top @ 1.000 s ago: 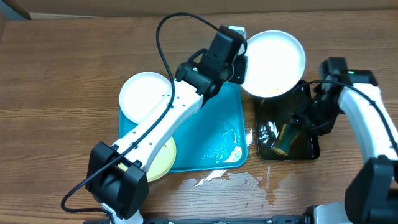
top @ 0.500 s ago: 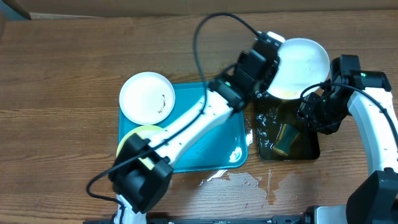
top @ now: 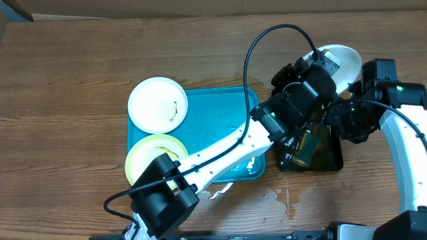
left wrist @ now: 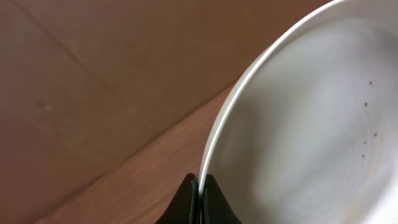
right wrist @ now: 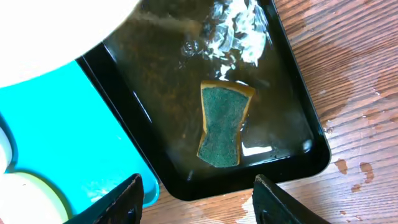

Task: Clean dirty plates on tray and stack at the side
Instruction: 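Tilt the white plate over the black tray with the left gripper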

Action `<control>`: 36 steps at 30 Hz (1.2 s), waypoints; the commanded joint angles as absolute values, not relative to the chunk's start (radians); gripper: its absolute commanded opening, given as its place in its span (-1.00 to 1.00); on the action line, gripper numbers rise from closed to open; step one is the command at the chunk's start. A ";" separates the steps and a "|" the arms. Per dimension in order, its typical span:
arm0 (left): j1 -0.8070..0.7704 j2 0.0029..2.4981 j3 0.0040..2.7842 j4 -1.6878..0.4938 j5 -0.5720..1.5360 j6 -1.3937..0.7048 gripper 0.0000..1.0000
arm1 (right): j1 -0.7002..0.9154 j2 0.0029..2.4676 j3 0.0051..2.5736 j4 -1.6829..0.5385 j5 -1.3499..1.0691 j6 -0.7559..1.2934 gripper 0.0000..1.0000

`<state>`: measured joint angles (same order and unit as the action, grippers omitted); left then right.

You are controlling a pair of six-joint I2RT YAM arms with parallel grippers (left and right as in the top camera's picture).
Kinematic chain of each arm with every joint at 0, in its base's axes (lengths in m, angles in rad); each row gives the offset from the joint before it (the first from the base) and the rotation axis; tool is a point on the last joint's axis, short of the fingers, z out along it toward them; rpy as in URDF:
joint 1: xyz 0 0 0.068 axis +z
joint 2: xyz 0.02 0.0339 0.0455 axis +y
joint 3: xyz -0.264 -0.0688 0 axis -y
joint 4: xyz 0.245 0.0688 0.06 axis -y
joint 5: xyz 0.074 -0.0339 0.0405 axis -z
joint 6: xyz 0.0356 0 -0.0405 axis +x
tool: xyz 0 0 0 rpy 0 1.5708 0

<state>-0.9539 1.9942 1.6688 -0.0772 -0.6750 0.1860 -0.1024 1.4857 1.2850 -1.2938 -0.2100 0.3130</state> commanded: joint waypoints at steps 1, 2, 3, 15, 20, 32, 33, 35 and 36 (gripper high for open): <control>-0.949 1.988 1.691 -0.065 -0.736 0.205 -0.92 | -0.102 1.471 1.309 -1.289 -0.210 0.302 0.16; -0.949 1.988 1.691 -0.065 -0.736 0.205 -0.92 | -0.102 1.471 1.309 -1.289 -0.210 0.302 0.17; -0.949 1.988 1.691 -0.066 -0.736 0.202 -0.92 | -0.102 1.471 1.309 -1.289 -0.210 0.302 0.17; -0.971 1.980 1.692 -0.008 -0.844 0.150 -0.92 | -0.102 1.471 1.309 -1.287 -0.211 0.303 0.33; -0.979 1.976 1.691 -0.028 -0.823 0.028 -0.92 | -0.102 1.471 1.309 -1.286 -0.211 0.303 0.36; -0.842 1.919 1.692 -0.260 -0.497 -0.189 -0.92 | -0.102 1.471 1.309 -1.290 -0.215 0.303 0.56; -0.821 1.909 1.692 -0.278 -0.463 -0.207 -0.92 | -0.102 1.471 1.309 -1.290 -0.220 0.303 0.61; -0.764 1.886 1.692 -0.316 -0.374 -0.233 -0.92 | -0.102 1.471 1.309 -1.289 -0.222 0.303 0.70; -0.728 1.872 1.692 -0.338 -0.326 -0.243 -0.92 | -0.102 1.471 1.309 -1.289 -0.222 0.303 0.71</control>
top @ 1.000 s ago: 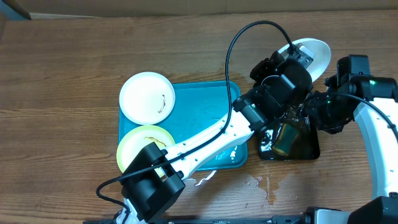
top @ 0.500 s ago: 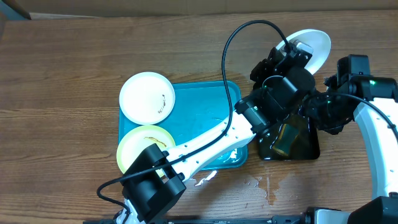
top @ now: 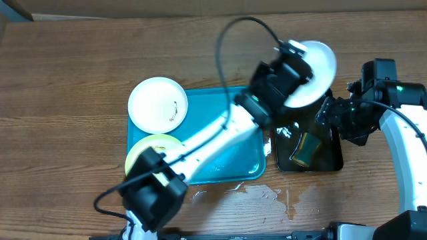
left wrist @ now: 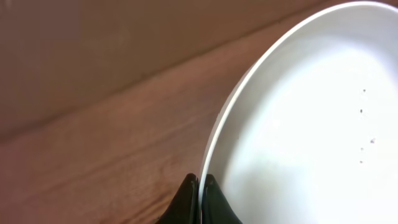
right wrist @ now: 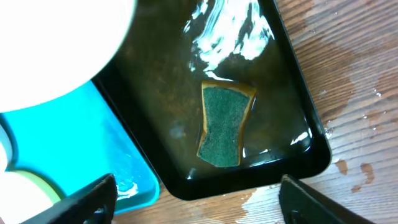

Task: Clean dirty plates on tray and stack at the side
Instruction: 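Tilt the white plate over the black tray with the left gripper, then carry the white plate left and set it on the table beside the tray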

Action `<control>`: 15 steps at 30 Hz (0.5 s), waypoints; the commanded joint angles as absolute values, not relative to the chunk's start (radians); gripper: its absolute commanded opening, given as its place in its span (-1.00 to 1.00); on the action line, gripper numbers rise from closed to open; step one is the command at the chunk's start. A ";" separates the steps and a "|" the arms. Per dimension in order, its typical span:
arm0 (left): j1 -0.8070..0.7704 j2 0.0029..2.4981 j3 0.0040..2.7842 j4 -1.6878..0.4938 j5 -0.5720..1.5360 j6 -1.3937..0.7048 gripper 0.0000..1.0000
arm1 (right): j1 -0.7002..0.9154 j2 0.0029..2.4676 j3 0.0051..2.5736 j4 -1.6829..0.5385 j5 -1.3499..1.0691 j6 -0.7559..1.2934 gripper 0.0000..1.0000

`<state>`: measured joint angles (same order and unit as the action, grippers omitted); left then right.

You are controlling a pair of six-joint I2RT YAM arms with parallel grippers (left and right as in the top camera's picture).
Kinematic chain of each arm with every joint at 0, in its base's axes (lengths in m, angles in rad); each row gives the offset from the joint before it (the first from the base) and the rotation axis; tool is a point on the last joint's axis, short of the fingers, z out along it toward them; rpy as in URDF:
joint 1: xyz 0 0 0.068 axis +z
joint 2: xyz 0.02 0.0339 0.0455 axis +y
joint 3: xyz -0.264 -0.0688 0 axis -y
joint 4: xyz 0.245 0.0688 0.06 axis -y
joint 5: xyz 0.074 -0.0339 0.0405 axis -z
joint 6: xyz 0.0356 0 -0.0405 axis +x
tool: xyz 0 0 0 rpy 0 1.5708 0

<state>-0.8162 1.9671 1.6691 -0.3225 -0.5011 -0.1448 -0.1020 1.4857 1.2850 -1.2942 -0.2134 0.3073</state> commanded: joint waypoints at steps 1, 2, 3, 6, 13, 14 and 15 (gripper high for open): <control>-0.696 1.860 1.692 -0.359 -0.291 -0.252 -0.92 | -0.102 1.471 1.309 -1.289 -0.222 0.303 0.72; -0.662 1.845 1.692 -0.384 -0.260 -0.263 -0.92 | -0.102 1.471 1.309 -1.289 -0.222 0.303 0.74; -0.626 1.827 1.692 -0.413 -0.232 -0.277 -0.92 | -0.102 1.471 1.309 -1.289 -0.222 0.303 0.75; -0.500 1.762 1.692 -0.517 -0.146 -0.331 -0.92 | -0.102 1.471 1.309 -1.288 -0.223 0.303 0.78; -0.098 1.646 1.692 -0.811 -0.043 -0.443 -0.92 | -0.102 1.471 1.309 -1.288 -0.230 0.303 0.85; -0.028 1.643 1.692 -0.859 -0.042 -0.456 -0.92 | -0.102 1.471 1.309 -1.288 -0.230 0.303 0.85; 0.025 1.644 1.692 -0.893 -0.036 -0.462 -0.92 | -0.102 1.471 1.309 -1.287 -0.232 0.303 0.86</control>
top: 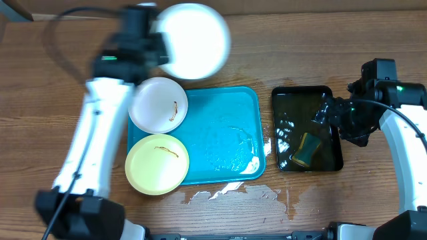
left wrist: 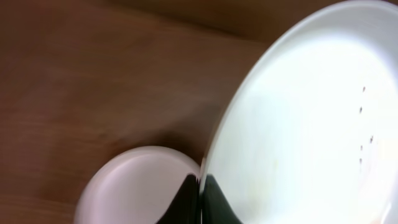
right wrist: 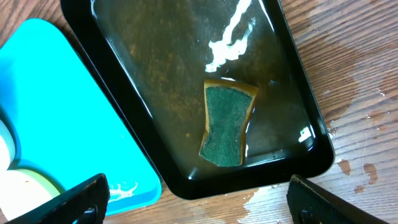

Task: Clean dirty plates on tray and stack at the side
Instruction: 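Carry the white plate left and set it on the table beside the tray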

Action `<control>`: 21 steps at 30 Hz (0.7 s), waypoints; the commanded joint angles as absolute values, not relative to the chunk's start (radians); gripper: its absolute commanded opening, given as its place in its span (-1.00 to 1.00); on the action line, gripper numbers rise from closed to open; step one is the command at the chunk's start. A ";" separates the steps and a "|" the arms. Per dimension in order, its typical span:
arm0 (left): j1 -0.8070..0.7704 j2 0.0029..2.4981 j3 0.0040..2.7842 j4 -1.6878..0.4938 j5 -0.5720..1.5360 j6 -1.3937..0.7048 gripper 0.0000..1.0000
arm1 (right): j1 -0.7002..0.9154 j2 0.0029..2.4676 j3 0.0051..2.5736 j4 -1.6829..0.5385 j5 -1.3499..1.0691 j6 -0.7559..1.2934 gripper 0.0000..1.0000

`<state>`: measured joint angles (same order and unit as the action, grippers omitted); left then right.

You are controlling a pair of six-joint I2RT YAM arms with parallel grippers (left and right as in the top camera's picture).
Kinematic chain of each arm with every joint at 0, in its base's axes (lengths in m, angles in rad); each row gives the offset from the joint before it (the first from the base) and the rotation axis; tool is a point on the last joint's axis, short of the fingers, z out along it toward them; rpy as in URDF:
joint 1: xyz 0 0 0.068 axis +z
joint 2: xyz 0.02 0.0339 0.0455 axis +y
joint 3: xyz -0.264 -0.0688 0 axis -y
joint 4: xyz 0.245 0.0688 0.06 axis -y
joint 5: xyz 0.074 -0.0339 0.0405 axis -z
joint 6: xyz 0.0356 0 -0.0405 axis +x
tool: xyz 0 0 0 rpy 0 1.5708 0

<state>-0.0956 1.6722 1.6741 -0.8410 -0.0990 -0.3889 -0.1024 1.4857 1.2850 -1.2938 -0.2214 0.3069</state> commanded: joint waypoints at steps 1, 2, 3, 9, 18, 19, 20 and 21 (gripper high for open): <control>0.095 1.648 1.691 -0.935 -0.024 -0.464 -0.92 | -0.102 1.471 1.309 -1.287 -0.238 0.303 0.88; 0.151 1.652 1.691 -0.969 -0.017 -0.467 -0.92 | -0.102 1.471 1.309 -1.285 -0.242 0.303 0.89; 0.207 1.660 1.690 -0.999 -0.009 -0.469 -0.92 | -0.102 1.471 1.309 -1.285 -0.242 0.303 0.90; 0.451 1.721 1.660 -1.089 0.036 -0.468 -0.92 | -0.101 1.471 1.309 -1.284 -0.248 0.303 0.90; 0.580 1.872 1.589 -1.077 -0.017 -0.442 -0.92 | -0.101 1.471 1.309 -1.284 -0.248 0.302 0.98; 0.583 1.892 1.581 -1.071 -0.032 -0.442 -0.92 | -0.101 1.471 1.309 -1.283 -0.248 0.302 0.99; 0.587 1.910 1.575 -1.066 -0.050 -0.442 -0.92 | -0.101 1.471 1.309 -1.283 -0.248 0.302 0.99; 0.589 1.929 1.572 -1.066 -0.063 -0.442 -0.92 | -0.101 1.471 1.309 -1.283 -0.248 0.302 0.99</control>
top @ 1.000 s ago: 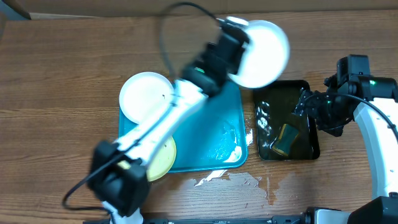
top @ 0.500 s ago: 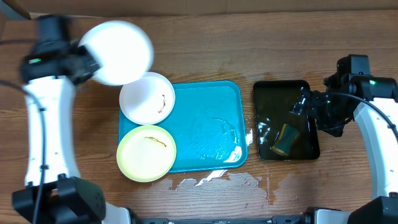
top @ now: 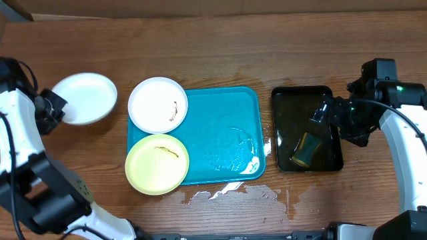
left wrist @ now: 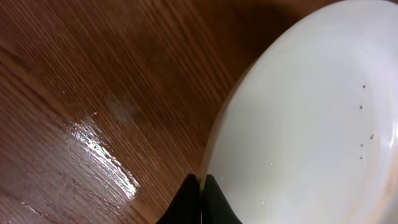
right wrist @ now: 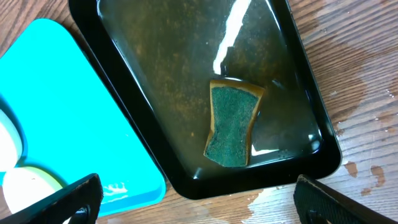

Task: Clean dirty plates on tray and stack at the side
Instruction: 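Carry the white plate left and set it on the table beside the tray, then reach the left gripper to the white plate on the teal tray and grip its rim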

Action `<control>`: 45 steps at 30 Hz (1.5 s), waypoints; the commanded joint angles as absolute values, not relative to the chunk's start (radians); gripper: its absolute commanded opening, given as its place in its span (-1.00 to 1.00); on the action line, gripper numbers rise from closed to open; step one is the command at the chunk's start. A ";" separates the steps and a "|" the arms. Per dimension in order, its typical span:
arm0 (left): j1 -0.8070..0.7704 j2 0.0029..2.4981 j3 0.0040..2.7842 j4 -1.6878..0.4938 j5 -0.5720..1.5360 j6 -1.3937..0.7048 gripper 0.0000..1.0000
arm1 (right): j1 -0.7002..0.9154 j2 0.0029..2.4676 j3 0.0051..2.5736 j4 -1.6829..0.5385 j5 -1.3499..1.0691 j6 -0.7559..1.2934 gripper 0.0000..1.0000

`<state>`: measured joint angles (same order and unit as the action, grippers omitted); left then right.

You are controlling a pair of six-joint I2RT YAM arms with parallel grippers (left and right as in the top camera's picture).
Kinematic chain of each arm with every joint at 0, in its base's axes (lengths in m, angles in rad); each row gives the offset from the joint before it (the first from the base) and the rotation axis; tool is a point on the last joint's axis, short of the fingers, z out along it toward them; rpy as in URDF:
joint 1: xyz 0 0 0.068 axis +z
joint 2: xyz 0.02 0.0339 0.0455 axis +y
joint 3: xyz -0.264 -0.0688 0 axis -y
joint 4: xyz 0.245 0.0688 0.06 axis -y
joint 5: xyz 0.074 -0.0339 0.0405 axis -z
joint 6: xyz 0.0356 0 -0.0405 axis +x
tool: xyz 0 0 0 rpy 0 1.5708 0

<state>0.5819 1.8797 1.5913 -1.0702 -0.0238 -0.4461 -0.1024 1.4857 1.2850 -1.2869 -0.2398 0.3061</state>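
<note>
My left gripper (top: 52,107) is shut on the rim of a clean white plate (top: 83,98), low over the bare table left of the blue tray (top: 223,130); whether the plate touches the wood I cannot tell. In the left wrist view the fingers (left wrist: 200,198) pinch that plate (left wrist: 311,118). On the tray's left side lie a white plate (top: 157,105) with a brown smear and a yellow-green plate (top: 157,163) with a smear. My right gripper (right wrist: 199,208) stands open above the black water tray (right wrist: 149,149), where the green sponge (right wrist: 233,127) lies.
The black tray (top: 333,163) of brownish water sits right of the blue tray. Water is spilled on the wood (top: 233,193) along the front of both trays. A cardboard wall (top: 200,7) runs along the back.
My left arm has swung from above the tray's back left corner to the far left of the table, with the white plate now low over the wood. The right gripper has barely moved.
My left gripper held the white plate tilted over the black water tray, with the right gripper open above the sponge. Then the plate was clear of that tray, then over the blue tray's back left, and now at the table's left side.
</note>
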 commanded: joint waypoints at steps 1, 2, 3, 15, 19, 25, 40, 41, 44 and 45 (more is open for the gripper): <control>0.591 1.949 1.572 -1.064 -0.067 -0.441 -0.92 | -0.101 1.471 1.309 -1.283 -0.248 0.302 0.99; 0.592 1.966 1.572 -1.061 -0.067 -0.441 -0.92 | -0.101 1.471 1.309 -1.283 -0.248 0.303 0.99; 0.592 1.982 1.572 -1.059 -0.066 -0.441 -0.92 | -0.101 1.471 1.309 -1.283 -0.248 0.303 1.00; 0.591 2.088 1.572 -1.021 -0.070 -0.364 -0.14 | -0.101 1.471 1.308 -1.285 -0.247 0.280 1.00; 0.590 2.089 1.572 -1.016 -0.007 -0.314 1.00 | -0.101 1.471 1.308 -1.282 -0.247 0.280 1.00; 0.580 2.089 1.573 -1.010 0.327 -0.159 0.58 | -0.101 1.471 1.308 -1.269 -0.247 0.280 1.00; 0.298 2.089 1.573 -0.947 0.335 0.082 0.19 | -0.101 1.475 1.263 -1.221 -0.247 0.280 1.00; 0.277 2.089 1.573 -0.931 0.297 0.081 0.18 | -0.101 1.478 1.263 -1.222 -0.247 0.280 1.00; 0.221 2.089 1.573 -0.883 0.186 0.069 0.15 | -0.101 1.483 1.263 -1.224 -0.247 0.280 1.00; 0.204 2.089 1.573 -0.870 0.163 0.067 0.15 | -0.101 1.483 1.263 -1.225 -0.247 0.280 1.00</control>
